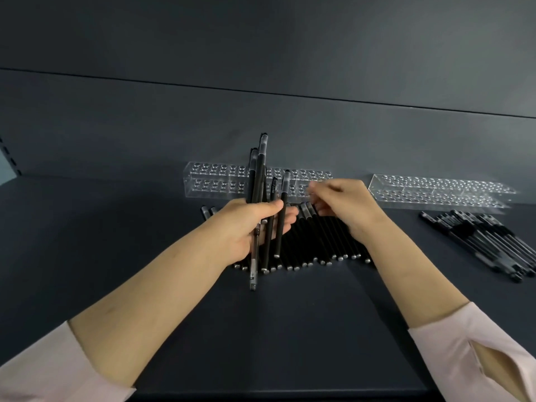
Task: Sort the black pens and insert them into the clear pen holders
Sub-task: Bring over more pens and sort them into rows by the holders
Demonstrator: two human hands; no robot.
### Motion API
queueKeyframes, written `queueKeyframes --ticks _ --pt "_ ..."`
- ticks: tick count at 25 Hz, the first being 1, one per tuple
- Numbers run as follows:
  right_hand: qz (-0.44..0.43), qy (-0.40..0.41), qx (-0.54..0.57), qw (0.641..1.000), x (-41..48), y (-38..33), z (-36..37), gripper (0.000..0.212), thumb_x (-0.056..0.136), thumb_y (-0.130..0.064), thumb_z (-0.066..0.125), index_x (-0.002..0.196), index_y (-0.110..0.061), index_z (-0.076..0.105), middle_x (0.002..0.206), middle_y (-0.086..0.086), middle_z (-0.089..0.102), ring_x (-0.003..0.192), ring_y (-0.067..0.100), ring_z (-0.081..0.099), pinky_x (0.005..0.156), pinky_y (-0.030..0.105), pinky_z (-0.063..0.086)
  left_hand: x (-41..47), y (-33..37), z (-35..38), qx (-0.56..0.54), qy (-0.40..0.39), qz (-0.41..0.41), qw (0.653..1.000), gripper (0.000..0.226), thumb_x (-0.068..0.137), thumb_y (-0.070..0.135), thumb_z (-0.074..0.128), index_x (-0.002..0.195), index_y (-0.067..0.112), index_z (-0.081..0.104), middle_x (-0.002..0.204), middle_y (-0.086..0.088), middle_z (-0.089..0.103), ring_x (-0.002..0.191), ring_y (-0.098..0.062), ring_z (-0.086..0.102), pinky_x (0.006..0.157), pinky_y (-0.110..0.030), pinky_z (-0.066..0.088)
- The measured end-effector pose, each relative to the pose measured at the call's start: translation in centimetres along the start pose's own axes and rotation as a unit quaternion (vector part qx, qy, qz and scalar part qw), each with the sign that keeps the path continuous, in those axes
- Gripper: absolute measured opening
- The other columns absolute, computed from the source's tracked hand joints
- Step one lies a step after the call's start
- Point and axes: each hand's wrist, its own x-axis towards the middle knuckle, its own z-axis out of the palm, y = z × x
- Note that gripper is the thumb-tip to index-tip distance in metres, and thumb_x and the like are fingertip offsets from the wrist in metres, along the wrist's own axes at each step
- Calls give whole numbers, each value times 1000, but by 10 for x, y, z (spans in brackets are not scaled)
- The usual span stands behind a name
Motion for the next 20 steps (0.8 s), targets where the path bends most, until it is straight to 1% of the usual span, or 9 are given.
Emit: queueKeyframes --ticks 2,4,7,9,11,14,16,18,20 --pt "20 -63 64 996 -6 -9 3 20 90 -27 66 93 -9 74 80 1 70 70 9 62 62 19 50 -1 -1 2 3 -7 1 1000 20 94 8 61 108 -6 67 95 -11 76 76 -12 74 61 -20 59" --pt "31 -116 94 988 -12 -15 8 13 88 -23 68 91 -12 74 78 -2 70 70 9 61 64 22 50 -2 -2 3 8 -11 4 1000 21 94 8 61 109 -6 67 95 -12 76 76 -13 74 61 -21 59" --pt "41 -140 130 981 -15 -16 12 2 85 -15 70 85 -14 71 71 -4 67 69 10 60 69 26 51 -3 -3 4 11 -22 7 1000 21 94 7 60 109 -6 67 96 -15 75 79 -16 74 63 -23 60" --pt "45 -141 137 980 -16 -16 13 2 87 -12 67 86 -12 69 71 -2 65 69 11 59 70 26 52 -3 -4 4 16 -26 14 999 21 94 6 59 109 -6 67 97 -15 75 82 -17 74 65 -23 60" --pt "32 -125 156 979 -16 -17 13 6 90 -7 62 86 -9 66 74 1 64 66 11 58 64 24 51 -3 -4 4 19 -25 18 999 22 95 6 58 111 -7 66 99 -16 75 88 -20 74 70 -25 61" --pt "14 -32 209 977 -11 -23 0 14 94 -5 55 83 -7 63 77 4 64 63 10 58 60 20 51 -3 -3 3 -8 -25 19 999 22 95 3 57 112 -9 60 99 -20 74 91 -26 73 75 -31 61" --pt "16 25 151 988 -6 -21 -16 17 95 -9 55 81 -8 64 73 2 63 63 10 57 61 20 51 -3 -2 2 -33 -24 16 999 21 95 3 57 113 -8 57 99 -21 73 91 -27 73 77 -34 61" --pt "35 26 24 999 -3 -11 -25 14 93 -14 60 84 -7 68 72 1 62 62 9 56 55 15 49 -3 -3 2 -45 -18 15 999 21 94 3 59 112 -7 60 99 -20 74 91 -27 73 76 -34 61" --pt "54 14 -44 997 1 4 -24 13 89 -17 67 89 -5 71 74 2 64 64 10 58 51 13 47 -2 -4 1 -49 -6 13 999 20 91 3 63 109 -6 64 98 -17 72 88 -25 73 74 -35 61"
